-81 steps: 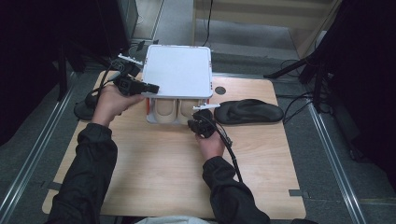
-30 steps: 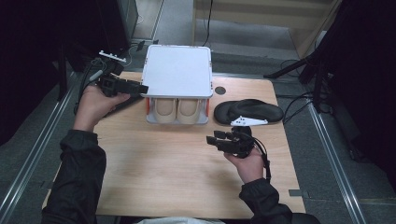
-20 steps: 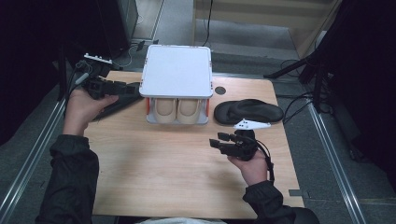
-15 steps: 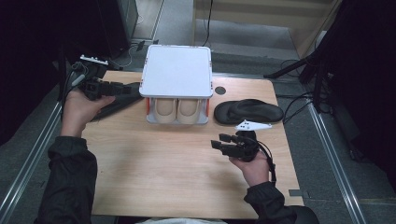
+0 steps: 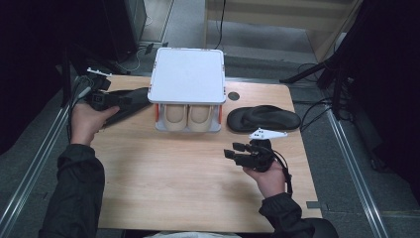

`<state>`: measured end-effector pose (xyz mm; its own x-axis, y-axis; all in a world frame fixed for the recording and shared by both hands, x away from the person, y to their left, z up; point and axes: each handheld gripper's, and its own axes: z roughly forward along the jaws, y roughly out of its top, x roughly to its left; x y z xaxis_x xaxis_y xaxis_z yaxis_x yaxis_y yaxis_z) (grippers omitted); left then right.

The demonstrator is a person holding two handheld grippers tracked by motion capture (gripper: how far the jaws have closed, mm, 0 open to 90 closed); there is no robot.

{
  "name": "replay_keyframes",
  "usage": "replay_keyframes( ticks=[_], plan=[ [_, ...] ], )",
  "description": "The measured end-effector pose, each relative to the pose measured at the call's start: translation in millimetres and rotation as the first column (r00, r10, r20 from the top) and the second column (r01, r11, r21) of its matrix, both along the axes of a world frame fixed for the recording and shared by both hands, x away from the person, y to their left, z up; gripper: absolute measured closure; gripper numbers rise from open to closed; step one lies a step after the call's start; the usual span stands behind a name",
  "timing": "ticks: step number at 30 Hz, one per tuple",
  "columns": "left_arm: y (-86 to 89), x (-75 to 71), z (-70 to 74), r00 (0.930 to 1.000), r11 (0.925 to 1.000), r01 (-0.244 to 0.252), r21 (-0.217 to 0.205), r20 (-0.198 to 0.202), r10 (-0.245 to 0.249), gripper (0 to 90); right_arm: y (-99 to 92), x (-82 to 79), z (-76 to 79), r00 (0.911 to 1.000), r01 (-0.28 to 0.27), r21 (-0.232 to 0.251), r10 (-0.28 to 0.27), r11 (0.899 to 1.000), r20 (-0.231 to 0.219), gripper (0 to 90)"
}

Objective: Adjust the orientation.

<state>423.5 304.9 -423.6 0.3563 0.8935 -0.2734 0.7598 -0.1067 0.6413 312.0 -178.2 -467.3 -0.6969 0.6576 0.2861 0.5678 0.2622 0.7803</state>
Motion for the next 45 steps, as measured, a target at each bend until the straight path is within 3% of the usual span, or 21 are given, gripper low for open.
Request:
replay_keyframes(
  ticks=[4,9,18,21,26,28,37,45],
  plan=[
    [-0.4,8.3,-11.7,0.9998,0.9996,-0.017,0.024,0.006,0.017,89.6,0.2,-2.2,-1.4,1.0000,0.001,-0.012,-0.001,1.000,0.001,50.8],
    [-1.1,16.7,-20.1,0.9992,0.9987,-0.038,0.035,0.011,0.038,90.0,-2.0,-5.0,-2.7,1.0000,0.009,-0.017,-0.009,1.000,-0.002,50.8],
    [0.5,40.3,-41.8,0.9923,0.9917,-0.124,0.036,-0.004,0.124,90.0,-11.0,-13.4,-4.1,0.9991,0.041,-0.022,-0.041,0.999,-0.002,50.8],
    [-0.2,46.8,-46.9,0.9904,0.9879,-0.138,0.071,-0.001,0.139,90.0,-15.0,-16.0,-4.4,0.9984,0.057,-0.023,-0.057,0.998,-0.004,50.8],
    [-0.8,56.4,-52.3,0.9890,0.9875,-0.147,0.056,-0.009,0.148,90.0,-19.3,-19.7,-5.8,0.9973,0.073,-0.024,-0.073,0.997,-0.007,50.8],
    [-1.4,59.3,-55.1,0.9849,0.9837,-0.173,0.050,0.006,0.173,90.0,-20.7,-21.4,-6.3,0.9967,0.080,-0.025,-0.080,0.996,-0.010,50.8],
    [3.9,69.4,-73.4,0.9775,0.9766,-0.209,0.050,-0.019,0.210,90.0,-24.5,-24.5,-7.4,0.9954,0.094,-0.029,-0.095,0.995,-0.013,50.8],
    [4.2,67.0,-72.3,0.9803,0.9788,-0.192,0.070,-0.032,0.195,90.0,-24.2,-23.7,-8.1,0.9954,0.094,-0.033,-0.094,0.995,-0.016,50.8]
  ],
)
